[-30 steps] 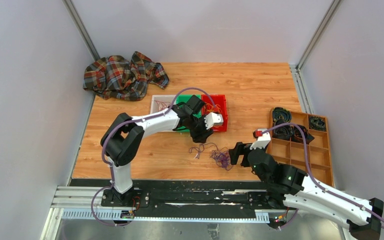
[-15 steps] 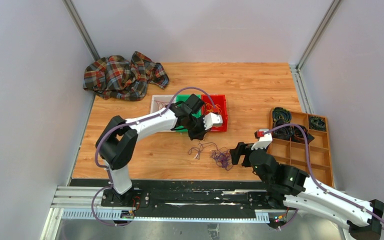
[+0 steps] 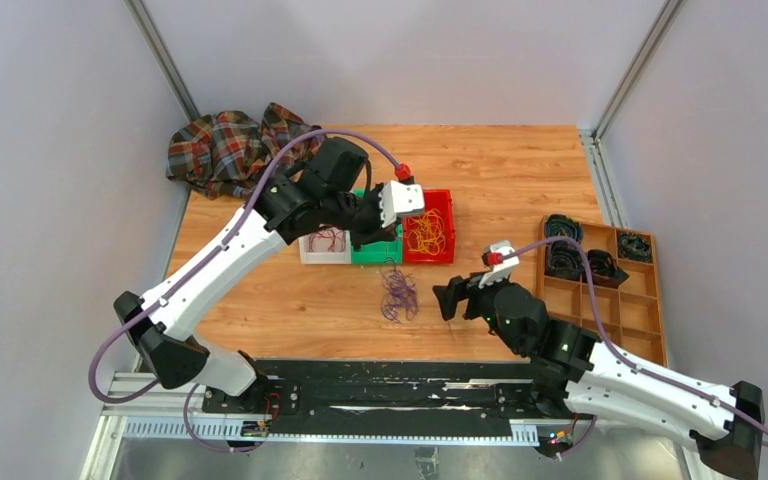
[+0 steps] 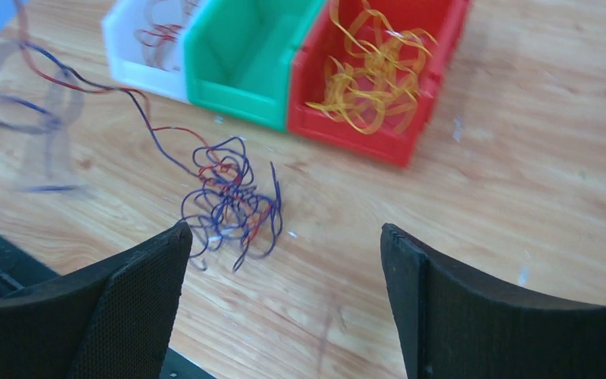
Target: Untangle the cables
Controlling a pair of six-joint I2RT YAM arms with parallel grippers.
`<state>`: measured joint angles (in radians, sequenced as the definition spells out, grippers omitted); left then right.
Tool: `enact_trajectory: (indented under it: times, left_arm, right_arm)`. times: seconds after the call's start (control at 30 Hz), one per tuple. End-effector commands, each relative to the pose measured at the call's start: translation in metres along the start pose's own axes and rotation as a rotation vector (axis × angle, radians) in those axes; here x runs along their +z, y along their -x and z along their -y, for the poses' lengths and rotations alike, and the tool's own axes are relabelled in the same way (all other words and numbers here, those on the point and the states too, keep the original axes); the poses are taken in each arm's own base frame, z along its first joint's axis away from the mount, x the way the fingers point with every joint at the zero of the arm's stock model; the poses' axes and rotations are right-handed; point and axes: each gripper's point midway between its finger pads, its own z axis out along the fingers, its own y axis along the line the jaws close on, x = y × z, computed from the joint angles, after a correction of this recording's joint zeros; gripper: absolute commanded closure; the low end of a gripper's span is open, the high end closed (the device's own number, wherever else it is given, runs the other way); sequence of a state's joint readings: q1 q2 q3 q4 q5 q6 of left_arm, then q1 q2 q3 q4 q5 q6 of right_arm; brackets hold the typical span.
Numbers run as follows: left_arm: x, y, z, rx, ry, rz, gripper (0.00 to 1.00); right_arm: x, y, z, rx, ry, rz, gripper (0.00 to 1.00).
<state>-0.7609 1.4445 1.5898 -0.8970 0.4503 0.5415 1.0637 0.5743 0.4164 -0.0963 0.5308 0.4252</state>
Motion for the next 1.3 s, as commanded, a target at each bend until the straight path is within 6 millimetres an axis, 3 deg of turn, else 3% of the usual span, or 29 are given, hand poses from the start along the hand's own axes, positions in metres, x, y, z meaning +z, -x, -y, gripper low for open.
enact_trajectory:
  times: [0.0, 0.27, 0.53, 0.83, 1.13, 1.27]
  left_arm:
    - [-0.016, -0.005, 0.021, -0.052, -0.055, -0.041, 0.99]
    - [-0.036, 0.017, 0.024, -0.075, -0.030, 0.025, 0.99]
    - [-0.057, 0.039, 0.030, -0.090, -0.020, 0.100, 0.99]
    - [-0.091, 0.079, 0.032, -0.059, 0.002, 0.215, 0.99]
    - [-0.128, 0.119, 0.034, -0.014, 0.037, 0.337, 1.00]
    - [-0.140, 0.130, 0.039, -0.009, 0.028, 0.379, 1.00]
  right_arm:
    - [0.006, 0.069, -0.053, -0.039, 0.200, 0.162, 0.11]
    - [0.017, 0.109, -0.106, 0.031, 0.342, 0.229, 0.11]
    - [0.030, 0.114, -0.140, 0.072, 0.422, 0.254, 0.12]
    - [0.053, 0.102, -0.148, 0.143, 0.391, 0.229, 0.20]
    - [0.075, 0.068, -0.129, 0.170, 0.278, 0.192, 0.38]
    - [0.085, 0.048, -0.118, 0.150, 0.220, 0.164, 0.41]
